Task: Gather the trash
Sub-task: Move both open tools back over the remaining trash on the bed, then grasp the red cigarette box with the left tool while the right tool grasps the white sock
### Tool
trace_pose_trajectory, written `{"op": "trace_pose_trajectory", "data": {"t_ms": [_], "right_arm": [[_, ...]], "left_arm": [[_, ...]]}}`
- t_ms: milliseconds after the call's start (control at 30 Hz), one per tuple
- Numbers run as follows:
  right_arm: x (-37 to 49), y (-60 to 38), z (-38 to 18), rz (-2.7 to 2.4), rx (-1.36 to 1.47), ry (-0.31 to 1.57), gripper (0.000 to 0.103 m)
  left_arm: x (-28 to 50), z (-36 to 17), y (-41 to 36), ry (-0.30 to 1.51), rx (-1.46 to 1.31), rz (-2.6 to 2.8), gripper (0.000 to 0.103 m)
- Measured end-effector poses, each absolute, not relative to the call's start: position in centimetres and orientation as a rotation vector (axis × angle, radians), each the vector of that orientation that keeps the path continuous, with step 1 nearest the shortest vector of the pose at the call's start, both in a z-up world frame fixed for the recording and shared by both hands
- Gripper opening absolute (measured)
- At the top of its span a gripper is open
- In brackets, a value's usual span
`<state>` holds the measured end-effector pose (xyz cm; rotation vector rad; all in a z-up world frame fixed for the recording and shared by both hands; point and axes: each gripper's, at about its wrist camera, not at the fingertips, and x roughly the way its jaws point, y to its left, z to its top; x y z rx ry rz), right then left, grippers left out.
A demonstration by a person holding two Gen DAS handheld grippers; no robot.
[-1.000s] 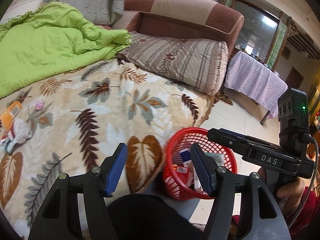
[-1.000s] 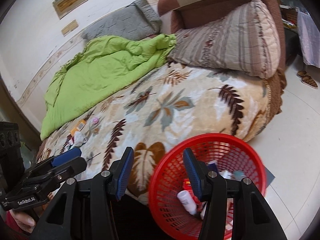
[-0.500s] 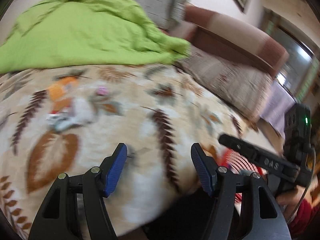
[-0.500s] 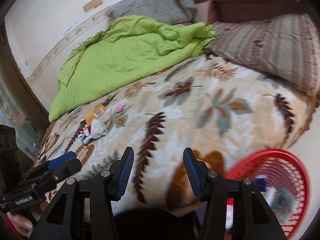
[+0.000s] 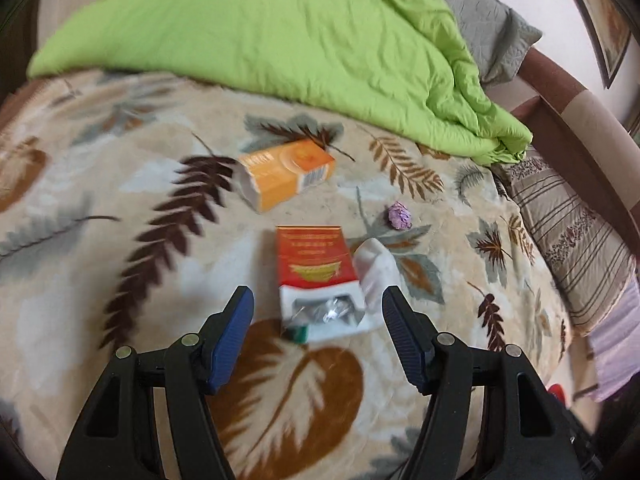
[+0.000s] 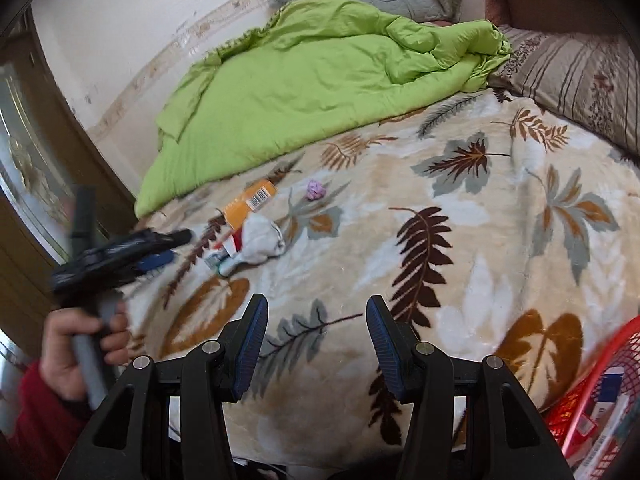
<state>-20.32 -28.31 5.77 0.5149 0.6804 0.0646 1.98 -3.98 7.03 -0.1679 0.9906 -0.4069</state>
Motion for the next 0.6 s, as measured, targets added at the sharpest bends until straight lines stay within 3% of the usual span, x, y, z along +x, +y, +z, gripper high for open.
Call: {"op": "trace_pose_trajectory", "data": {"t_ms": [267,400,600], "right_arm": [[-21.0,-29.9,5.3,0.066,0.587,0.668,0.056],[-21.0,-30.4,5.1,0.073,0.613,0.668,0.056],[-20.6,-29.7,5.2,0.078,0.583,0.68,0.056]], "left_arm": [[5.2,4.1,-7.2,1.066,-0.077,-0.358,0.065],[6.4,2.6,-6.4,1.079,-0.101,-0.331,0.052],[3.8,3.2,-3.4,1.017,-0.148,-0.308,0.051]]}}
